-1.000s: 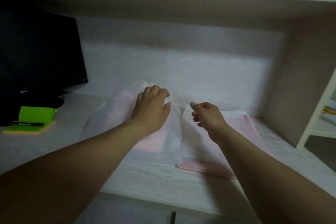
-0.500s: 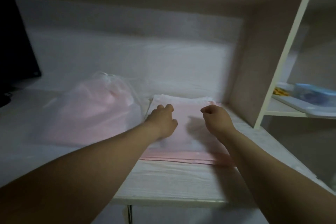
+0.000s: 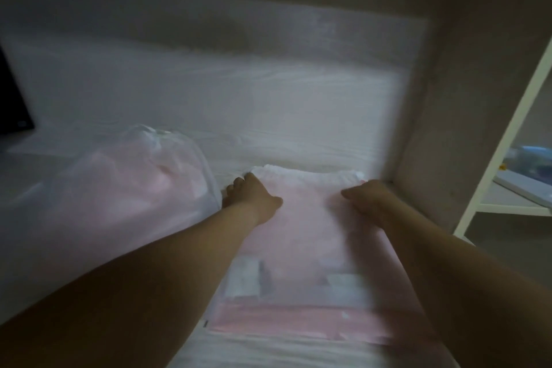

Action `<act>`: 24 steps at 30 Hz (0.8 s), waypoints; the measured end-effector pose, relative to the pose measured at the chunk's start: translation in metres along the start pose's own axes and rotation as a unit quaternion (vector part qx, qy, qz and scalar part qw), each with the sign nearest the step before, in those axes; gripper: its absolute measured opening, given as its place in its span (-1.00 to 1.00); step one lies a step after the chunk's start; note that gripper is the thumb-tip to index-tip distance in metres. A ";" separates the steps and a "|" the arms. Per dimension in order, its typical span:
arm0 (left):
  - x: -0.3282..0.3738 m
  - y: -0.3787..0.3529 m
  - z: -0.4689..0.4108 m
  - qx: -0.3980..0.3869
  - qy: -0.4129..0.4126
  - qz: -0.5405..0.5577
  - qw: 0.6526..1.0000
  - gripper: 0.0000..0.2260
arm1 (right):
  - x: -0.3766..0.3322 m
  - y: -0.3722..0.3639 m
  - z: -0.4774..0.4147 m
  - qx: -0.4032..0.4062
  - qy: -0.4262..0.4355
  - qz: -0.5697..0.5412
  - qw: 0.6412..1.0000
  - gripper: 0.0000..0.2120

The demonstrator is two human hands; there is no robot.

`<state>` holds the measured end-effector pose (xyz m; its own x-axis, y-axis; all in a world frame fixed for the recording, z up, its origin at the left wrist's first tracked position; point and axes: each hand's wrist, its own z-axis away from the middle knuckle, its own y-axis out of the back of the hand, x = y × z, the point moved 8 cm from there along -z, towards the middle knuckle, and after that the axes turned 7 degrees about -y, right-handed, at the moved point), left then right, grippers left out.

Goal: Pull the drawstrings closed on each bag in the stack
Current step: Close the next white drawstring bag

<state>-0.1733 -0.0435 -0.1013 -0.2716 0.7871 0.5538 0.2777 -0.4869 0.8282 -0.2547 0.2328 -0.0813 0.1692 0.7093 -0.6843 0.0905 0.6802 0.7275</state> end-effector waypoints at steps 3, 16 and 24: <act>-0.003 -0.001 -0.007 -0.012 0.015 0.078 0.997 -0.16 | 0.002 0.004 -0.001 -0.017 0.021 -0.107 0.994 -0.81; 0.033 0.031 0.045 -0.029 -0.024 0.325 0.945 -0.48 | -0.026 0.072 0.062 -0.113 0.032 -0.462 0.879 -0.80; 0.056 0.051 0.107 -0.180 0.038 0.436 0.881 -0.64 | -0.038 0.128 0.107 -0.120 0.059 -0.505 0.853 -0.86</act>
<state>-0.0758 0.0165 -0.0378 -0.1649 0.0330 0.9858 0.1042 -0.9933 0.0507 -0.1443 0.2733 0.0430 0.0233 -0.2570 -0.9661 -0.0735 0.9633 -0.2580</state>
